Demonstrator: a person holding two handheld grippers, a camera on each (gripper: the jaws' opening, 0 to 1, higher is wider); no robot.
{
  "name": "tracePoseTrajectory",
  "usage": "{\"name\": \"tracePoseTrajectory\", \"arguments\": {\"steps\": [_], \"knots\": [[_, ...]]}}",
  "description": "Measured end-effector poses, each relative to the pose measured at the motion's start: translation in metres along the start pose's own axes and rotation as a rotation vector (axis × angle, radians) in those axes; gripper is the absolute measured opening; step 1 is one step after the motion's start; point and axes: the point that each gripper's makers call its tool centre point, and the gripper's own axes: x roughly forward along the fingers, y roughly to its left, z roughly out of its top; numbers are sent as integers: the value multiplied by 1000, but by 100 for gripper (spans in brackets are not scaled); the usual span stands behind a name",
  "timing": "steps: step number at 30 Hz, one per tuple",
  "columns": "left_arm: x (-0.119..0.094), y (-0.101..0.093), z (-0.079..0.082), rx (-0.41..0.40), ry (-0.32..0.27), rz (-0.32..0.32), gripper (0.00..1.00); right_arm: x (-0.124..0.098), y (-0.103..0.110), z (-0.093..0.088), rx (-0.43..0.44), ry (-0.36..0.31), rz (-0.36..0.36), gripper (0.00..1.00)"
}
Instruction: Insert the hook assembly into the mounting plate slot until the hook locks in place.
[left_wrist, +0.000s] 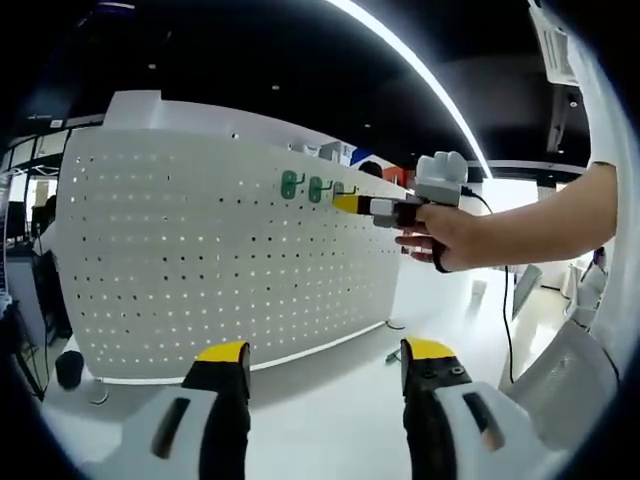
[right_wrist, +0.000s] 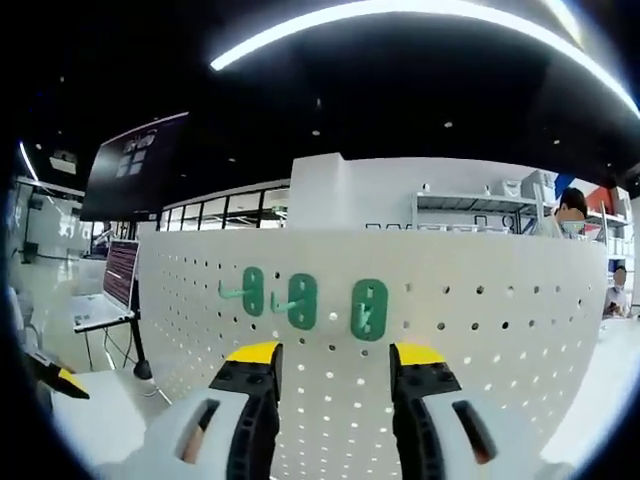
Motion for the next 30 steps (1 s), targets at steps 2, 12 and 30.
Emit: {"name": "tracePoseTrajectory", "arguments": {"steps": [2, 12, 30], "knots": [[0, 1, 0, 0, 0, 1, 63, -1, 0, 0, 5, -3, 2, 41], [1, 1, 1, 1, -3, -2, 63, -11, 0, 2, 9, -19, 33, 41], [5, -3, 3, 8, -9, -15, 63, -26, 4, 6, 55, -53, 128, 45]]}}
